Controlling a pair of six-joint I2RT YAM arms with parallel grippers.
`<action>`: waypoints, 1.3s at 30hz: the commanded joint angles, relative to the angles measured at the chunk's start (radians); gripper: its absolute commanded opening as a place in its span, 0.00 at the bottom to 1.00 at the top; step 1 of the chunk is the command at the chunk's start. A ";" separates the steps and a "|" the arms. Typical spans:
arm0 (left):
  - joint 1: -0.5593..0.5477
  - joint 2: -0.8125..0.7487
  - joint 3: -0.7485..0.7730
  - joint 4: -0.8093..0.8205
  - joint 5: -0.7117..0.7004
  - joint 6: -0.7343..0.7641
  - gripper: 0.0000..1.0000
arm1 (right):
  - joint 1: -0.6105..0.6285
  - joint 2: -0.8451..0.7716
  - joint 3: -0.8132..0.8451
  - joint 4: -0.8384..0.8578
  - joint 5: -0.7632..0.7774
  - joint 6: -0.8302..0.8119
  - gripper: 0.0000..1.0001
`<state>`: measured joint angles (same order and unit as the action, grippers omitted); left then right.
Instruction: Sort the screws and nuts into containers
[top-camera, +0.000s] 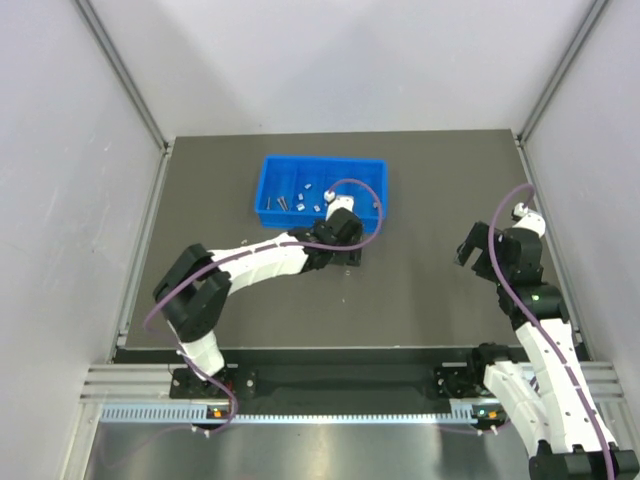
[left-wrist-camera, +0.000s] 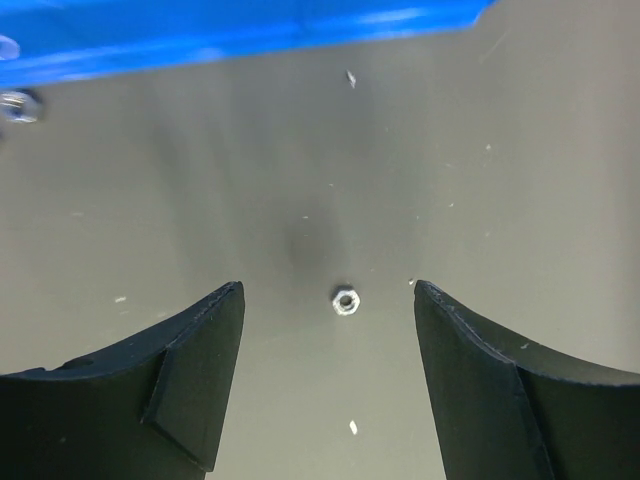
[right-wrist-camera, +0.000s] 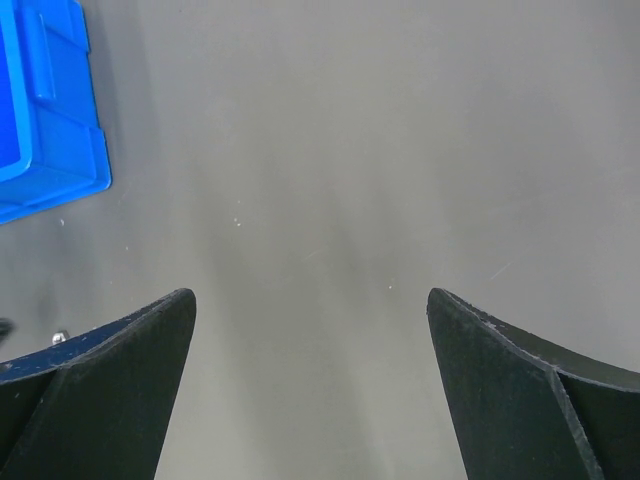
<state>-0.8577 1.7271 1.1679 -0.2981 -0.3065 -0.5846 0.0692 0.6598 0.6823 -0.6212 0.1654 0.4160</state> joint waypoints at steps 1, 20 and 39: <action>-0.018 0.060 0.070 0.004 -0.008 -0.028 0.73 | 0.004 -0.006 0.014 0.032 0.011 0.006 1.00; -0.083 0.206 0.134 -0.144 -0.082 -0.113 0.64 | 0.004 0.000 0.016 0.034 0.011 0.004 1.00; -0.089 0.247 0.161 -0.214 -0.095 -0.123 0.05 | 0.006 -0.005 0.019 0.026 0.016 0.004 1.00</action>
<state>-0.9440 1.9579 1.3106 -0.4549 -0.3870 -0.7059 0.0692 0.6628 0.6823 -0.6216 0.1673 0.4160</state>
